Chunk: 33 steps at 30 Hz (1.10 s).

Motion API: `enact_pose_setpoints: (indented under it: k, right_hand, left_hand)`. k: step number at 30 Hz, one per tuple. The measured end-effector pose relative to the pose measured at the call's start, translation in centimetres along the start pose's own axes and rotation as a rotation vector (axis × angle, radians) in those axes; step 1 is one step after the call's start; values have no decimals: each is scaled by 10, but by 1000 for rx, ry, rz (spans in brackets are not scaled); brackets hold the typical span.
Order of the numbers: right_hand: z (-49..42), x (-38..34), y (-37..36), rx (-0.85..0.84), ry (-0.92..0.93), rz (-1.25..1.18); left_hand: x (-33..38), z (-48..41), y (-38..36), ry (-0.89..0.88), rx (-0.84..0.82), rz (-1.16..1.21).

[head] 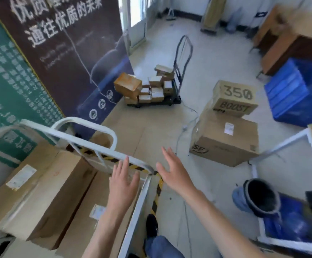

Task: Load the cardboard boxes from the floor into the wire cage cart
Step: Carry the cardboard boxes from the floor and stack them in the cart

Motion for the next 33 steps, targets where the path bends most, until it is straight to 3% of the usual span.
enact_pose_setpoints:
  k: [6, 13, 20, 33]
  right_hand:
    - [52, 114, 119, 244, -201, -138]
    - [55, 223, 217, 380, -362, -229]
    - [-11, 286, 307, 373, -383, -217]
    - [-125, 380, 383, 187, -443, -49]
  left_hand:
    - [122, -15, -117, -181, -243, 23]
    - [232, -44, -257, -335, -472, 13]
    - [299, -113, -359, -379, -496, -38]
    - [298, -235, -490, -184, -581, -54]
Point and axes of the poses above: each hand's wrist, its own z-axis away from the middle knuckle, its own y-axis out of the back of the hand, x = y × z, the point moved 10 cm from there along -z, towards the middle knuckle, and after that the axes turned 11 degrees about -y, right-handed, at the moved point
